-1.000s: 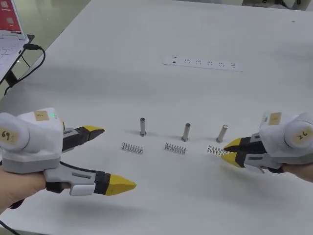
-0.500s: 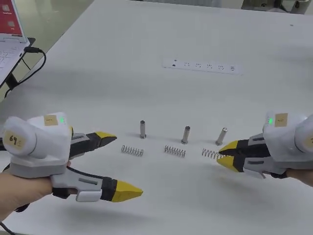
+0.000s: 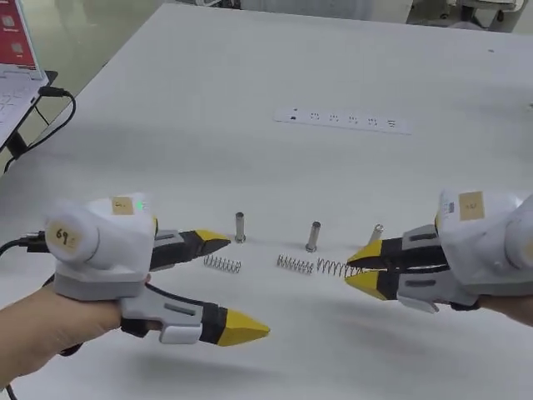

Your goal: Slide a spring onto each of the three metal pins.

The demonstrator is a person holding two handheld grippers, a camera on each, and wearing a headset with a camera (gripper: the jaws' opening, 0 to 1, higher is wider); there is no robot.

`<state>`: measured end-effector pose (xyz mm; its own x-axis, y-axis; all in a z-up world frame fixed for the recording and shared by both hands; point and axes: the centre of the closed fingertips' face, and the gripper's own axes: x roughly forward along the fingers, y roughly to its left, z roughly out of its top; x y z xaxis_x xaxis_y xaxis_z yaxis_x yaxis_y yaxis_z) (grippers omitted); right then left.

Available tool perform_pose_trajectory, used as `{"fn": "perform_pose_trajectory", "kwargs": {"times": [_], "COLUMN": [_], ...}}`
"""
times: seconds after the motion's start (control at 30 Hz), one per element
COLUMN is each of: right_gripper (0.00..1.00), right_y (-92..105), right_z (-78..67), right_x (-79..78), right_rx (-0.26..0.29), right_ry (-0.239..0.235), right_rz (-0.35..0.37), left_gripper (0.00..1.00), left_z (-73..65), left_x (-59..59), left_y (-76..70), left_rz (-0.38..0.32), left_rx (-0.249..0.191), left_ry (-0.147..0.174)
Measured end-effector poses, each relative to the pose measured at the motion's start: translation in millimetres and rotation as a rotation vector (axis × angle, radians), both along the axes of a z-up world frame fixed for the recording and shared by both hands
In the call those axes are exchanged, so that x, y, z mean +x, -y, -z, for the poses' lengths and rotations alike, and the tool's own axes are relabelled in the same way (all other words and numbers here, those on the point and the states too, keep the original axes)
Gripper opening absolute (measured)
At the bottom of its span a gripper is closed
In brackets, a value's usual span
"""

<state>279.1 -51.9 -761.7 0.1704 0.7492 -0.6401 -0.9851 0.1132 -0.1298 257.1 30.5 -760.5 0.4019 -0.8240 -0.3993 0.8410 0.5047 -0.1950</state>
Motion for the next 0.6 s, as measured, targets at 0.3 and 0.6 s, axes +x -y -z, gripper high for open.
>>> {"fn": "perform_pose_trajectory", "kwargs": {"times": [0.3, 0.6], "right_gripper": [0.08, 0.08], "right_y": [-8.1, -17.1], "right_z": [-1.3, -5.9], "right_x": [-10.8, -20.6], "right_rx": [-0.001, 0.014], "right_ry": [0.005, 0.009], "right_rz": [-0.042, -0.086], "left_gripper": [0.67, 0.56], "left_z": [-9.3, -15.5], "left_x": [1.6, 4.5], "left_y": [21.1, 39.9], "left_rz": [0.031, 0.066], "left_rx": [-0.040, -0.074], "left_ry": [0.019, 0.036]}}
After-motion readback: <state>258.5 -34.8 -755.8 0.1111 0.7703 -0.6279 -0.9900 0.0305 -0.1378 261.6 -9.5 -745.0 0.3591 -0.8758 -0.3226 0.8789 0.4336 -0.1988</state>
